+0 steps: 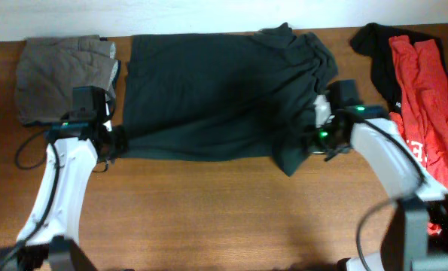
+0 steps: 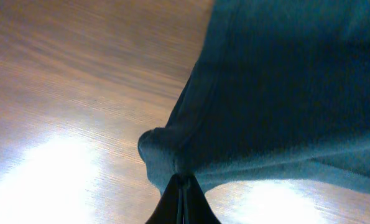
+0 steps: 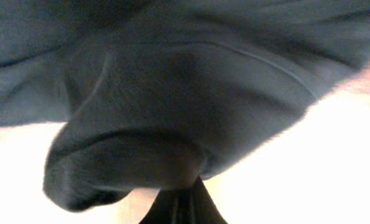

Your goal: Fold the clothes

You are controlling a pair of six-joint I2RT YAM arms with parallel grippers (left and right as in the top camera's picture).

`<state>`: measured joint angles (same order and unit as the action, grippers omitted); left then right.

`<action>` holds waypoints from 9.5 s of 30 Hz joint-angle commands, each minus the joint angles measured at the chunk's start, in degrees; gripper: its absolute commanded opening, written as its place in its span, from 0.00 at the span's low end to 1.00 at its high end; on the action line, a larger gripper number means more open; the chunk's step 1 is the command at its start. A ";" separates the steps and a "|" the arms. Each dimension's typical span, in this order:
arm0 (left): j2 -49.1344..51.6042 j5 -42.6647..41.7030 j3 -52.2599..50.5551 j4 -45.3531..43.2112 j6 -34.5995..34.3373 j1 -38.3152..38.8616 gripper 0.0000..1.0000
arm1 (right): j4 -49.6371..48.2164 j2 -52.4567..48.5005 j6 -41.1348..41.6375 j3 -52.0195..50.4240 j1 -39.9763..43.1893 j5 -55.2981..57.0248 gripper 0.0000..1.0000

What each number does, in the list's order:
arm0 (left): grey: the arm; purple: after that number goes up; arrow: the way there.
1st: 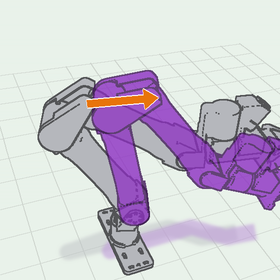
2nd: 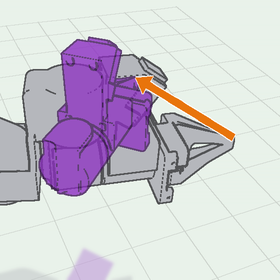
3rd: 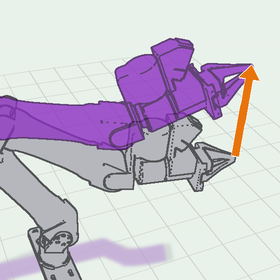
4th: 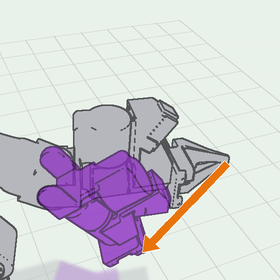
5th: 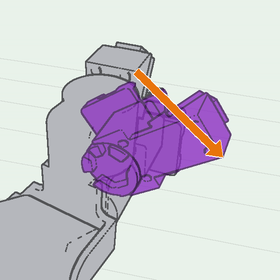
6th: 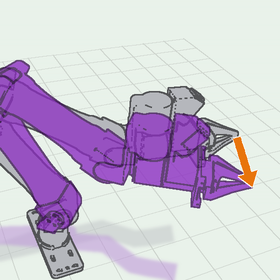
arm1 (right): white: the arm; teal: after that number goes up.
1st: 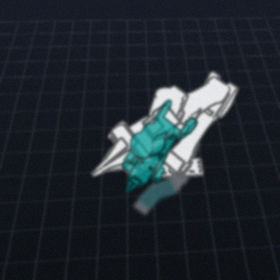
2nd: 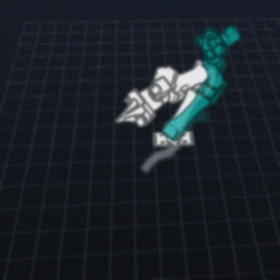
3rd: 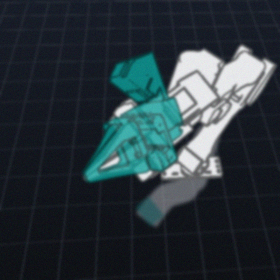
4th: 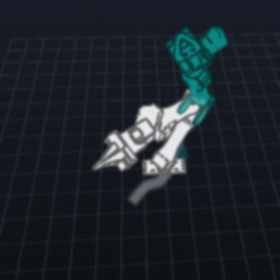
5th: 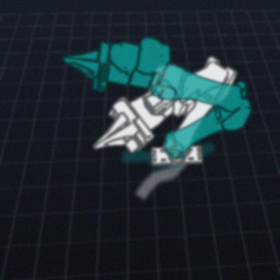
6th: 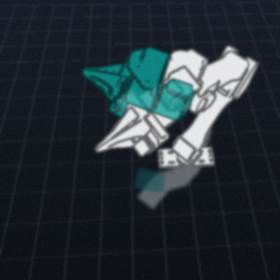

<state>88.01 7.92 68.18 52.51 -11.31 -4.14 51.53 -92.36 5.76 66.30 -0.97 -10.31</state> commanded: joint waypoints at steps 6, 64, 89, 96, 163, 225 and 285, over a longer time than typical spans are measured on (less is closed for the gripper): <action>-7.21 7.56 1.49 4.42 0.26 -3.06 0.00 | 11.13 13.33 1.86 1.44 8.81 0.44 0.04; 16.68 0.39 1.40 -36.09 0.33 -3.10 0.00 | -30.91 -13.25 2.25 1.44 1.33 -4.07 0.04; 18.10 0.39 1.40 -44.59 1.20 -3.10 0.00 | -34.71 -13.25 2.60 1.44 7.48 -3.67 0.04; 19.87 0.39 1.40 -47.15 1.20 -2.03 0.00 | -35.95 -13.25 2.05 1.44 7.48 -3.65 0.04; 52.17 -12.61 57.00 -18.75 13.33 4.26 0.99 | -21.88 -25.92 -6.75 32.83 -1.60 2.97 0.70; 59.43 -7.91 56.68 21.46 13.31 6.45 0.99 | 11.30 -39.52 -0.79 32.59 -4.96 0.44 0.59; 68.52 2.89 76.52 8.66 10.47 3.98 0.99 | -6.36 -38.32 -6.91 52.04 -11.13 3.06 0.57</action>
<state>154.65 4.86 144.55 61.21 -0.03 0.08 45.45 -129.93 -0.56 117.64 -12.10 -8.14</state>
